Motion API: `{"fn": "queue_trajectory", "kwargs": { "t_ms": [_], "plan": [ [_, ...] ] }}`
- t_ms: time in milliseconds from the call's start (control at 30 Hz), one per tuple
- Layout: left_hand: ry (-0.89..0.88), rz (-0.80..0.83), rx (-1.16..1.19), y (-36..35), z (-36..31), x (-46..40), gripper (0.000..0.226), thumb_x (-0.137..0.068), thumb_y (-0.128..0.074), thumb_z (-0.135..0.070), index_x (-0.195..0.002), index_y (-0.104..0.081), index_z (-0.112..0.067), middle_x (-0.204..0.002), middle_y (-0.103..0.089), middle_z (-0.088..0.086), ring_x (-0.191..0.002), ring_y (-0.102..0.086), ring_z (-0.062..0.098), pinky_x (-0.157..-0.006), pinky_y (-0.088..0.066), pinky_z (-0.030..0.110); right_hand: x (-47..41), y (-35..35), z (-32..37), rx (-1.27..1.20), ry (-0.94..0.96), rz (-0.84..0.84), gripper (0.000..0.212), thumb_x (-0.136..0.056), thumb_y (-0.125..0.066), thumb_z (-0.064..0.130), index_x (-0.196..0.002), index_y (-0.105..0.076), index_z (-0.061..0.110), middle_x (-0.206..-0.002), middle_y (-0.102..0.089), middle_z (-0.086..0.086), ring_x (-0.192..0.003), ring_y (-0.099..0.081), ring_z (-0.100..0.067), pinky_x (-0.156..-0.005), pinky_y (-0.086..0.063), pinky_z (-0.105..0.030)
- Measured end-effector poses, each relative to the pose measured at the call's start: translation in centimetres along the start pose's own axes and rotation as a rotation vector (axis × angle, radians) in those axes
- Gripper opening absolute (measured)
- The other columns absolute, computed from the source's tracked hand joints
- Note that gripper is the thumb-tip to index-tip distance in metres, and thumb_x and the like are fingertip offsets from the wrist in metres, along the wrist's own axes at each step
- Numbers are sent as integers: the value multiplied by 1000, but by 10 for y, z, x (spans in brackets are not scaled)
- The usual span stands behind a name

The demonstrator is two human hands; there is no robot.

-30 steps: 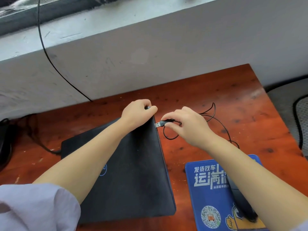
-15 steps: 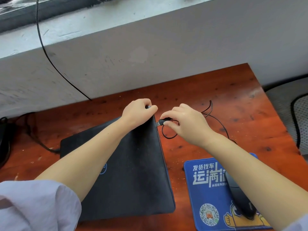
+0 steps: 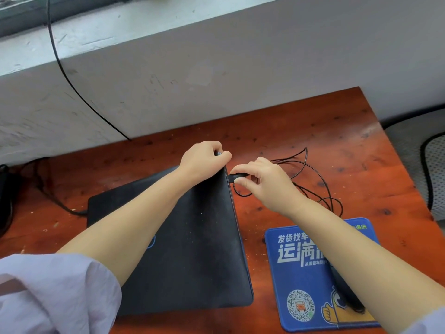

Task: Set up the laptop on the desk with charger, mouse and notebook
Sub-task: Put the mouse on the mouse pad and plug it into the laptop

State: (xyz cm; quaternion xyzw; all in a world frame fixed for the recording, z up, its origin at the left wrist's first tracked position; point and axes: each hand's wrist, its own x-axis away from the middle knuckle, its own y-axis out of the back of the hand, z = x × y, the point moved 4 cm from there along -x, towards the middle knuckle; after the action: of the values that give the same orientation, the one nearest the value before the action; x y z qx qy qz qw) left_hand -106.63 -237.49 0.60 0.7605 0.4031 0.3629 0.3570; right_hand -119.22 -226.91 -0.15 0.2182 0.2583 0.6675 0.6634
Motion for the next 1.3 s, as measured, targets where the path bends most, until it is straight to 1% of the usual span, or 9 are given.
{"fn": "queue_trajectory", "kwargs": {
  "t_ms": [200, 333, 467, 567, 700, 767, 900, 1100, 1300],
  "plan": [
    [6, 30, -20, -10, 6, -6, 24, -75, -48, -35, -55, -43, -24, -51, -45, -6, -51, -42, 12, -48, -31, 27, -4, -7, -15, -1, -64, 68, 27, -84, -61, 36, -111, -62, 34, -82, -57, 9, -80, -50, -12, -76, -47, -34],
    [43, 103, -66, -30, 10, -14, 26, -77, -48, -35, -56, -40, -23, -55, -50, -5, -59, -48, 20, -51, -33, 29, -12, -16, -44, -203, -285, 247, 40, -90, -47, 46, -128, -47, 32, -111, -66, 5, -106, -56, -9, -91, -40, -27],
    [69, 138, -99, -49, 16, -22, 27, -78, -47, -36, -56, -38, -22, -58, -50, -6, -65, -51, 26, -53, -31, 30, -16, -17, -72, -222, -438, 209, 44, -97, -28, 44, -130, -46, 21, -124, -62, -2, -119, -52, -16, -97, -33, -26],
    [85, 144, -118, -57, 21, -25, 25, -78, -47, -34, -58, -40, -21, -58, -50, -4, -65, -51, 26, -49, -28, 29, -18, -10, -82, -134, -449, 127, 46, -98, -27, 43, -133, -46, 19, -135, -53, -5, -126, -46, -21, -96, -29, -24],
    [86, 106, -170, -64, 24, -28, 21, -81, -46, -31, -68, -47, -14, -73, -57, 4, -72, -54, 29, -60, -35, 32, -19, -5, -83, -57, -386, 83, 42, -100, -29, 34, -131, -49, 14, -134, -54, -8, -125, -46, -24, -89, -27, -19],
    [43, 37, -203, -68, 22, -25, 21, -83, -46, -28, -72, -48, -11, -79, -55, 8, -76, -52, 30, -65, -37, 34, -16, -7, -82, -26, -354, 84, 41, -100, -29, 30, -131, -49, 12, -136, -52, -8, -127, -44, -23, -92, -25, -16],
    [2, -92, -221, -71, 17, -14, 24, -88, -50, -27, -94, -49, -3, -99, -53, 15, -93, -48, 32, -78, -41, 42, -14, -10, -82, 10, -358, 103, 41, -100, -29, 30, -134, -46, 14, -146, -42, -7, -134, -35, -22, -107, -24, -28],
    [-35, -62, -296, -49, 27, 15, 39, -91, -47, -33, -120, -45, -7, -118, -51, 14, -108, -44, 31, -88, -42, 43, -1, -5, -57, 124, -270, 80, 40, -97, -37, 26, -134, -44, 12, -145, -41, -8, -136, -31, -22, -112, -22, -34],
    [-290, -86, -238, -47, 22, 86, 36, -90, -49, -28, -122, -50, -12, -119, -56, 9, -110, -48, 28, -93, -41, 40, 77, -4, -19, 426, -142, -106, 35, -92, -48, 16, -126, -54, 10, -137, -51, -8, -130, -41, -25, -107, -33, -43]
  ]
}}
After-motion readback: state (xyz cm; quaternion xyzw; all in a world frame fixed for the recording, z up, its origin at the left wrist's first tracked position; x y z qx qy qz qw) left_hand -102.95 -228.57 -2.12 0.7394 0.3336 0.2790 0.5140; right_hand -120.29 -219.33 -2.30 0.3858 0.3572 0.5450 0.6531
